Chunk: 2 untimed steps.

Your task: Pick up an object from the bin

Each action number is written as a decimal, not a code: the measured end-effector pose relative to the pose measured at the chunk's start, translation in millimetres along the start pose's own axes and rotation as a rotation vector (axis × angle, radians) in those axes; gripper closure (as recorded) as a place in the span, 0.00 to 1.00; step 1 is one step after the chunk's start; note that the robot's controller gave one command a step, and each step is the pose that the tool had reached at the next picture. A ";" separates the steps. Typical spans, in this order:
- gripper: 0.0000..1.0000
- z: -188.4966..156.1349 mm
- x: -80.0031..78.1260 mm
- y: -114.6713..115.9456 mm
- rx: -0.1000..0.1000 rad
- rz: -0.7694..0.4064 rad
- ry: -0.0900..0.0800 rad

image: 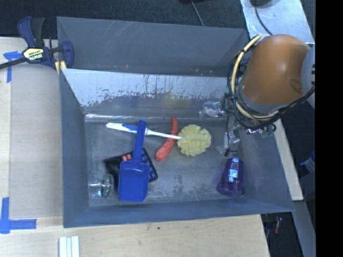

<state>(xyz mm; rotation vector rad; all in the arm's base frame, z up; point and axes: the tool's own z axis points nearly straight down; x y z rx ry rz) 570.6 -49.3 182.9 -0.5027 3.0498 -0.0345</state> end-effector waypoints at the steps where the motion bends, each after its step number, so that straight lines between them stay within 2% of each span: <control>1: 0.00 71.0 -26.3 29.4 -0.009 0.062 0.006; 2: 1.00 111.7 -29.6 37.4 0.004 -0.183 -0.008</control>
Offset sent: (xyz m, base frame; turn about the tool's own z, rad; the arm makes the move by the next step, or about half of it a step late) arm 0.0210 0.0435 -0.1120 -0.1867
